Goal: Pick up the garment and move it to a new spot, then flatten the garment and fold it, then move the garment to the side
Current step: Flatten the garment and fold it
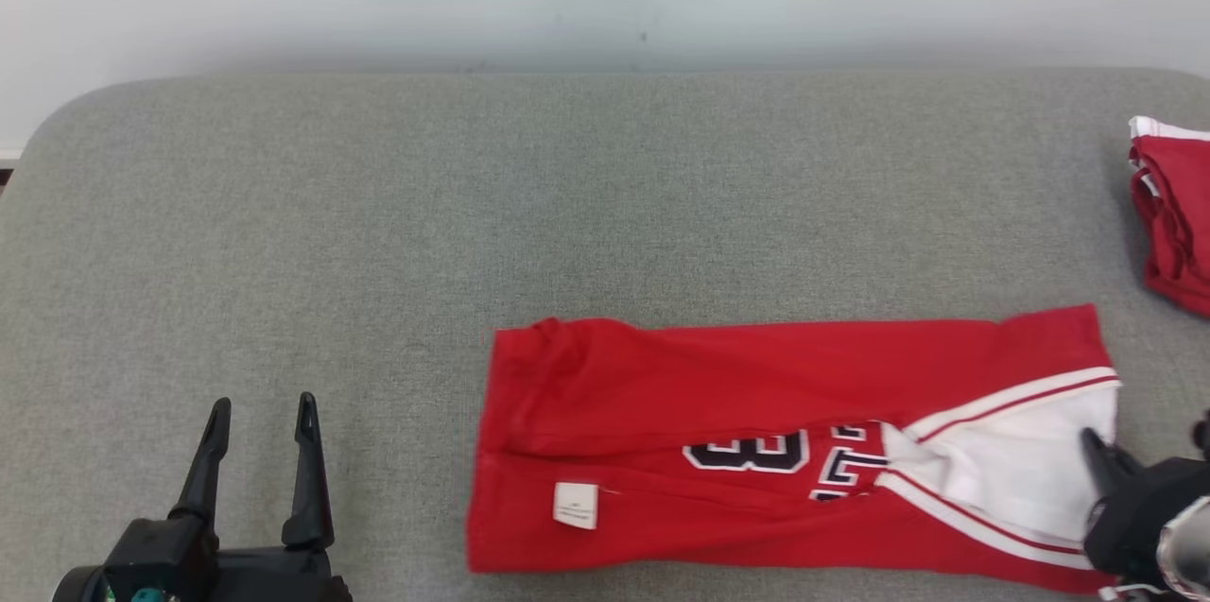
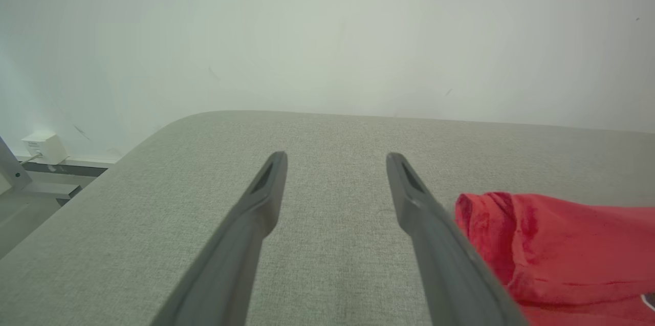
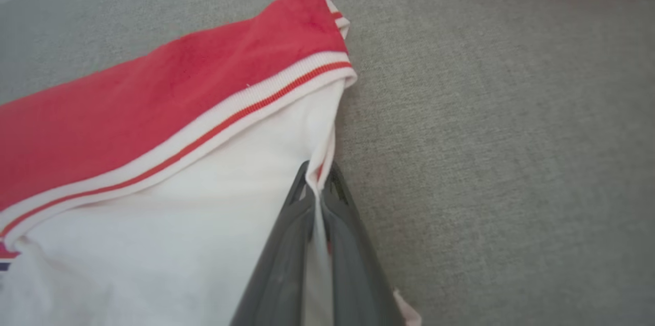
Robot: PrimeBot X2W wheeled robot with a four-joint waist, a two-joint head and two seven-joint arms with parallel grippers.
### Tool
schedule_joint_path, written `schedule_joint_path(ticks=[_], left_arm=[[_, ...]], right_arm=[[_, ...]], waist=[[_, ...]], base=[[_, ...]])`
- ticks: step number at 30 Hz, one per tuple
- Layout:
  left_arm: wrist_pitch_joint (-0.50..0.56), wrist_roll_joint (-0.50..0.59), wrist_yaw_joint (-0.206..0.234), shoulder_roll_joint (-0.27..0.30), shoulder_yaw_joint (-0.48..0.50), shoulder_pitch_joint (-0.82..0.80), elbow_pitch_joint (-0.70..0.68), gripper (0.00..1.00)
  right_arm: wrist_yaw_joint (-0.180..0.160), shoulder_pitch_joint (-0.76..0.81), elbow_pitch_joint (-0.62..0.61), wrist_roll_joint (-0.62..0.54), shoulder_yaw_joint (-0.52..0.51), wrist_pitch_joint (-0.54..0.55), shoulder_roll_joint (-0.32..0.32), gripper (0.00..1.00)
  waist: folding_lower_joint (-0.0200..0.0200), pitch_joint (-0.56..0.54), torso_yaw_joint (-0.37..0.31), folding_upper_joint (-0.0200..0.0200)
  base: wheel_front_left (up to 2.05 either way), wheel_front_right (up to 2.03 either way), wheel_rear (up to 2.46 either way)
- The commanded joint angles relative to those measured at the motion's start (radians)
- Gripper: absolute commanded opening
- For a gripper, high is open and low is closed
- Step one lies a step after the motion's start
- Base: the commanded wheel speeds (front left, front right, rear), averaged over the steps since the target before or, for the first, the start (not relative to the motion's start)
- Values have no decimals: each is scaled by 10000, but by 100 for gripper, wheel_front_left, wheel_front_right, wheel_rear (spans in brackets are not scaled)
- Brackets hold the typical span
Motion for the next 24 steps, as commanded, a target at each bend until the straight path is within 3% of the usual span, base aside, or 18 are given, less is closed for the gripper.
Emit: schedule_joint_path(ticks=[1, 6, 12, 24], left_arm=[[-3, 63, -8, -37, 45, 138, 16, 100], [-3, 155, 26, -129, 46, 323, -138, 100], [-3, 125, -69, -191, 168, 439, -97, 100], [-3, 129, -95, -217, 238, 433, -10, 100]], right_arm=[[-50, 93, 82, 99, -74, -69, -178, 0], [-45, 197, 35, 326, -102, -298, -609, 0], [-41, 367, -893, 335, 303, -517, -742, 0], [-39, 1235, -4338, 435, 508, 0, 96, 0]], waist=[[0, -59, -36, -1], [0, -182, -119, -1], [0, -204, -314, -1], [0, -301, -429, -1]], base=[[0, 0, 0], [0, 0, 0], [0, 0, 0], [0, 0, 0]])
